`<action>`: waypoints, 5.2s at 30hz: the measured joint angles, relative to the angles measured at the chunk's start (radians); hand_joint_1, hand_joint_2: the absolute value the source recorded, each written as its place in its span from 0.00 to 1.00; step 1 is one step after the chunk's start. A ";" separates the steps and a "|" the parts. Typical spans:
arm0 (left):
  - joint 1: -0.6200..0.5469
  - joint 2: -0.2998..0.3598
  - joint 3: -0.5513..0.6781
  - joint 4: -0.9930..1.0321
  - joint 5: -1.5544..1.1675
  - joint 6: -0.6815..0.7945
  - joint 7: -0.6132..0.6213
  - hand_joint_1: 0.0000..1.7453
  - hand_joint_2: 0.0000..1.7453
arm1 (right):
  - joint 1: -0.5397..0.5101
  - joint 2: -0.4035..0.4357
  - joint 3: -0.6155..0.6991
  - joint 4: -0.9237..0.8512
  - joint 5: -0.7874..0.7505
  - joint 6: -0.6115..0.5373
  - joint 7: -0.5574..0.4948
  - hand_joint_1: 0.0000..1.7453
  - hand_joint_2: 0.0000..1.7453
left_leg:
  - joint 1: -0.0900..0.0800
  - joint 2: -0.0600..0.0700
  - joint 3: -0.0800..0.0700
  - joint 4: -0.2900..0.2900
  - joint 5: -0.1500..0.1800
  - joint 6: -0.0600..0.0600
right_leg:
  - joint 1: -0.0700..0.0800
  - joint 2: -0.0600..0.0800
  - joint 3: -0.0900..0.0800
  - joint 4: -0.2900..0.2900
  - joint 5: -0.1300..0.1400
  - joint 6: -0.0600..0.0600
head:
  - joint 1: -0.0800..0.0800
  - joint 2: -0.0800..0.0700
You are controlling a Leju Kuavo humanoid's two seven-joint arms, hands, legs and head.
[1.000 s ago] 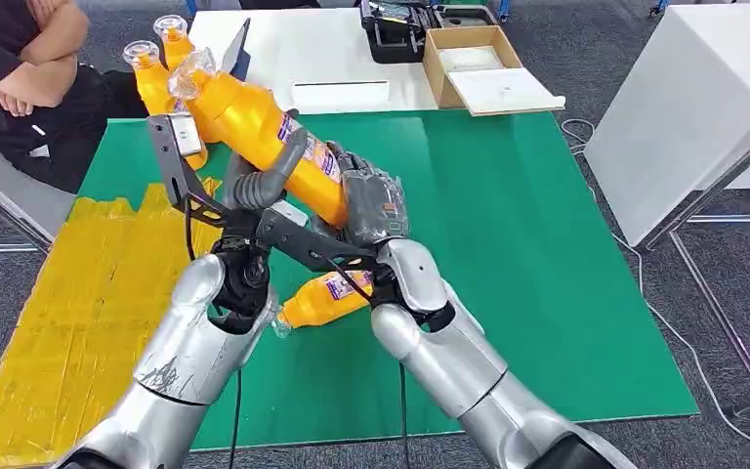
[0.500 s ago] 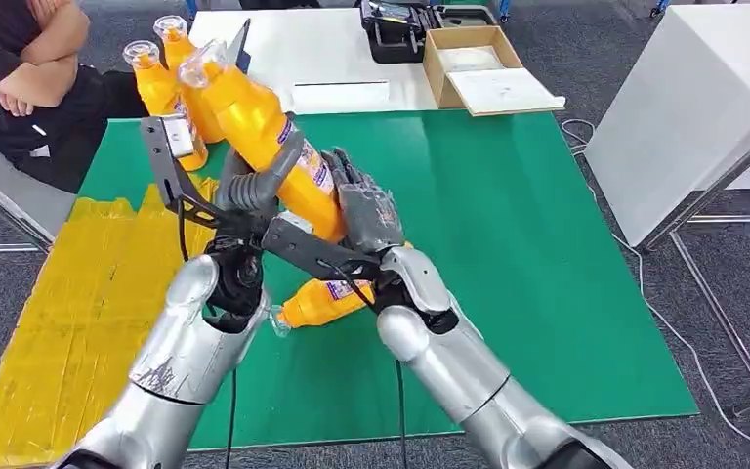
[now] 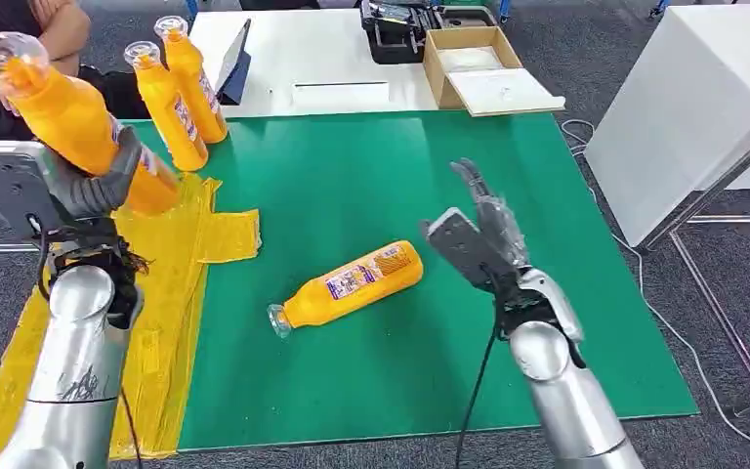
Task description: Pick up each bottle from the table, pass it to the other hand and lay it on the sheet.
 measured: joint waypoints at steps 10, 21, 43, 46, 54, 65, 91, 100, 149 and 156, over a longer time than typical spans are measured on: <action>0.011 0.067 -0.015 0.099 -0.457 0.021 0.042 1.00 1.00 | 0.063 -0.071 -0.043 -0.081 -0.037 -0.002 -0.010 0.00 0.00 | 0.000 0.000 0.000 0.000 0.000 0.000 | 0.000 0.000 0.000 0.000 0.000 0.000 | 0.000 0.000; 0.033 0.098 -0.123 0.350 -0.760 0.046 0.060 1.00 1.00 | 0.132 -0.091 -0.046 -0.148 -0.030 0.008 0.003 0.00 0.00 | 0.000 0.001 0.000 0.000 0.000 0.000 | 0.000 0.000 0.000 0.000 0.000 0.000 | 0.000 0.000; 0.063 0.129 -0.207 0.604 -0.836 0.103 0.050 0.00 0.00 | 0.186 -0.133 0.001 -0.207 -0.018 0.035 -0.021 0.00 0.00 | 0.000 0.000 0.000 0.000 0.000 0.000 | 0.000 0.000 0.000 0.000 0.000 0.000 | 0.000 0.000; 0.062 0.130 -0.208 0.623 -0.833 0.100 0.046 0.00 0.00 | 0.192 -0.138 0.013 -0.212 -0.015 0.037 -0.018 0.00 0.00 | 0.000 0.000 0.000 0.000 0.000 0.000 | 0.000 0.000 0.000 0.000 0.000 0.000 | 0.000 0.000; 0.042 0.129 -0.197 0.671 -0.746 0.001 0.037 0.00 0.00 | 0.213 -0.147 0.033 -0.227 0.035 0.046 0.000 0.00 0.00 | 0.000 0.000 0.001 0.000 0.000 0.000 | 0.000 0.000 0.001 0.000 0.000 0.000 | 0.000 0.000; 0.070 0.072 -0.050 0.529 -0.460 -0.142 0.037 0.00 0.00 | 0.226 -0.166 0.049 -0.216 0.135 0.097 0.013 0.00 1.00 | 0.000 0.001 0.001 0.000 0.000 0.000 | 0.000 0.000 0.001 0.000 0.000 0.000 | 0.000 0.000; -0.008 0.011 -0.008 0.102 0.351 -0.127 -0.032 0.00 0.00 | -0.331 -0.196 0.278 0.394 0.453 0.342 -0.078 0.00 1.00 | 0.000 0.000 -0.001 0.000 0.005 0.001 | 0.000 -0.001 0.001 0.001 0.004 0.000 | 0.000 0.000; -0.030 0.021 -0.052 0.086 0.400 -0.095 -0.048 0.00 0.00 | -0.442 -0.122 0.423 0.626 0.427 0.402 -0.185 0.00 0.00 | 0.000 0.000 0.000 0.000 0.005 0.001 | 0.000 -0.001 0.000 0.002 0.004 0.000 | 0.000 0.000; -0.064 0.032 -0.058 0.154 0.449 -0.065 -0.095 0.00 0.00 | -0.573 0.065 0.736 1.112 0.537 0.364 -0.231 1.00 1.00 | -0.001 0.000 0.003 0.000 0.007 0.000 | 0.000 -0.001 0.003 0.002 0.005 0.000 | 0.000 0.000; -0.065 0.033 -0.044 0.180 0.455 -0.055 -0.123 0.00 0.00 | -0.587 0.085 0.736 1.131 0.530 0.376 -0.234 1.00 1.00 | -0.001 0.001 0.004 0.000 0.007 0.000 | 0.000 -0.001 0.004 0.002 0.005 0.000 | 0.000 0.000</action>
